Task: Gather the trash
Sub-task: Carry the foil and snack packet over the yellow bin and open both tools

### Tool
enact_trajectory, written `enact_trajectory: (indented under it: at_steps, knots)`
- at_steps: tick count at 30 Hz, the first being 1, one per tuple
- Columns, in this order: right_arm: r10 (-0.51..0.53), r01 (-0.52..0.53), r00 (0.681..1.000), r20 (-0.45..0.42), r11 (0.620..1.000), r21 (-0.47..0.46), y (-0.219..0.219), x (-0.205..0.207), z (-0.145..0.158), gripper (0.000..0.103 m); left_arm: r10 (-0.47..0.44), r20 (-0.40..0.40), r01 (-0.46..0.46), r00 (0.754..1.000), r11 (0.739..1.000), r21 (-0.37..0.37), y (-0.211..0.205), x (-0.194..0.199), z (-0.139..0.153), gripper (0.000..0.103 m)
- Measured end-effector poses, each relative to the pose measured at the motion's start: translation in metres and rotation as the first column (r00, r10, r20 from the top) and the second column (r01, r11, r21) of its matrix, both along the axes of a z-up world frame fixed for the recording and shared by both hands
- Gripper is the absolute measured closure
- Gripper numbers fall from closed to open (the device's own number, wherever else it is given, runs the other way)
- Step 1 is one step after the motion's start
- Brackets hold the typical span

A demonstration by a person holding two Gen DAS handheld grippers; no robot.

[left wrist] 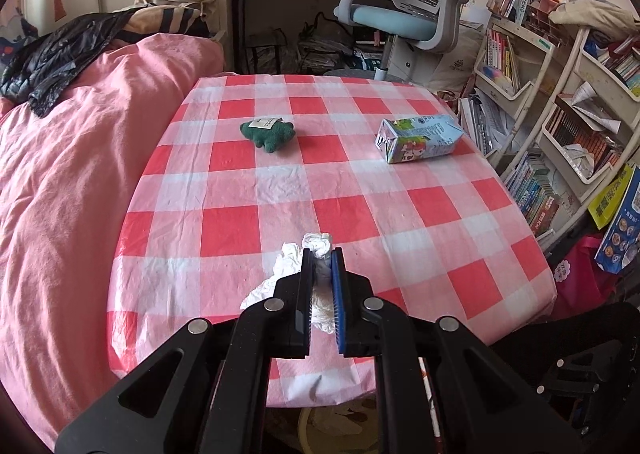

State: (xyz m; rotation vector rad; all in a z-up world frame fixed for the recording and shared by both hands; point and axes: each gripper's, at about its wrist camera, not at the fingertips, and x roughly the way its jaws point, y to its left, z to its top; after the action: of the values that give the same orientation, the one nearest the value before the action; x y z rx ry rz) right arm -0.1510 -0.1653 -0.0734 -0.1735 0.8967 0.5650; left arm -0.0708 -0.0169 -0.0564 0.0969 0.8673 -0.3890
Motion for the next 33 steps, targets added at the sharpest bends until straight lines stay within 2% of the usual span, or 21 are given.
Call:
enact_trajectory:
  at_steps: [6, 13, 30, 31, 32, 33]
  knots:
    - [0.052, -0.053, 0.998, -0.018, 0.997, -0.048, 0.012, -0.016, -0.013, 0.08, -0.013, 0.015, 0.013, 1.0, 1.0, 0.026, -0.003, -0.026, -0.002, 0.094]
    - [0.056, -0.057, 0.998, -0.019, 0.996, -0.074, 0.012, -0.024, -0.022, 0.08, -0.013, 0.025, 0.012, 1.0, 0.999, 0.044, -0.002, -0.047, -0.006, 0.094]
    - [0.061, -0.064, 0.998, -0.032, 0.994, -0.09, 0.013, -0.023, -0.03, 0.079, -0.014, 0.029, 0.012, 0.999, 0.998, 0.066, -0.003, -0.05, -0.009, 0.094]
    - [0.062, -0.065, 0.997, -0.035, 0.993, -0.093, 0.013, -0.023, -0.031, 0.075, -0.014, 0.023, 0.012, 1.0, 0.998, 0.066, -0.003, -0.05, -0.01, 0.094]
    - [0.063, -0.066, 0.997, -0.042, 0.993, -0.098, 0.014, -0.023, -0.032, 0.065, -0.014, 0.013, 0.013, 1.0, 0.998, 0.065, -0.004, -0.051, -0.011, 0.094]
    - [0.063, -0.068, 0.997, -0.055, 0.992, -0.104, 0.014, -0.022, -0.035, 0.06, -0.018, -0.009, 0.018, 1.0, 0.998, 0.061, -0.004, -0.052, -0.015, 0.094]
